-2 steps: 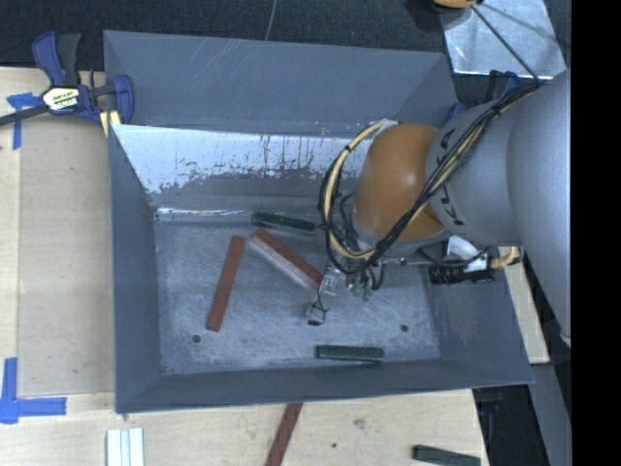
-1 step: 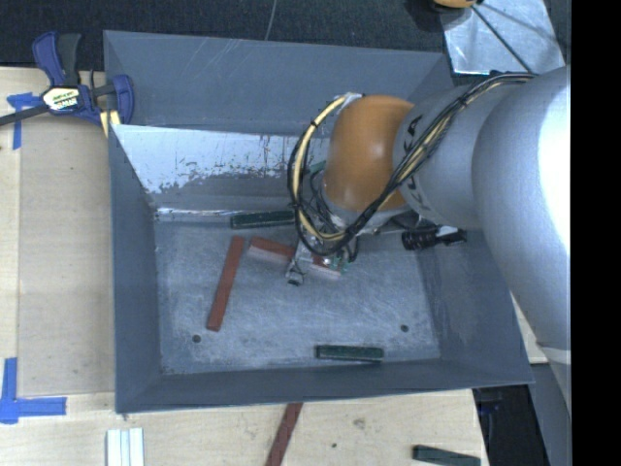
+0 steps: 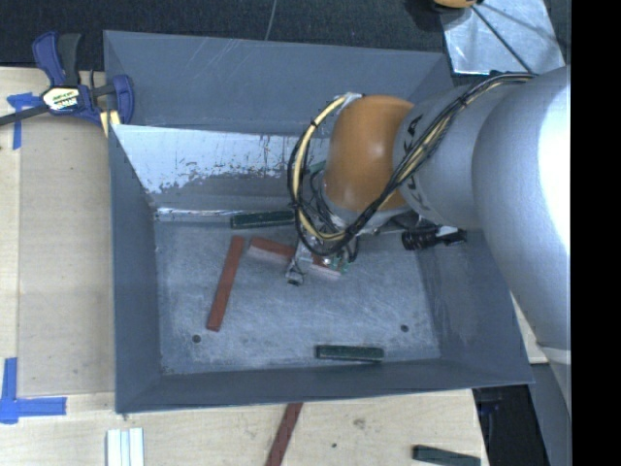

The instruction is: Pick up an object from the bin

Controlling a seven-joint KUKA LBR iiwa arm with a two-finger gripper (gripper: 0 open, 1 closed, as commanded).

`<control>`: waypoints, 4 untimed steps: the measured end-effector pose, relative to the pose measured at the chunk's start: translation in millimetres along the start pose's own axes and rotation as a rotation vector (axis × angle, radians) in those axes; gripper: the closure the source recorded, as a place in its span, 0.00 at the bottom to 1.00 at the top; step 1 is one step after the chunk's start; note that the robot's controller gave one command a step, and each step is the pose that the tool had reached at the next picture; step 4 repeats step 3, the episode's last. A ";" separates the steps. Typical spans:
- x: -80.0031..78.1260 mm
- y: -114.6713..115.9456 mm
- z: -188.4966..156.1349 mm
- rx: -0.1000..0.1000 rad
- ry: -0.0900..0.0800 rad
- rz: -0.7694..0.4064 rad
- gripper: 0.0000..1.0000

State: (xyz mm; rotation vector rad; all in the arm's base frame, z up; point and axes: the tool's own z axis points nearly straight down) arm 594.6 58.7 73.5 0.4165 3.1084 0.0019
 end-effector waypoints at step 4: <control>3.1 9.2 -157.7 0.001 0.002 -0.015 1.00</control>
Offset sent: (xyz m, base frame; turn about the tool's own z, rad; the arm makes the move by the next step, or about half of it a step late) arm 0.0000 0.0000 0.0000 0.0000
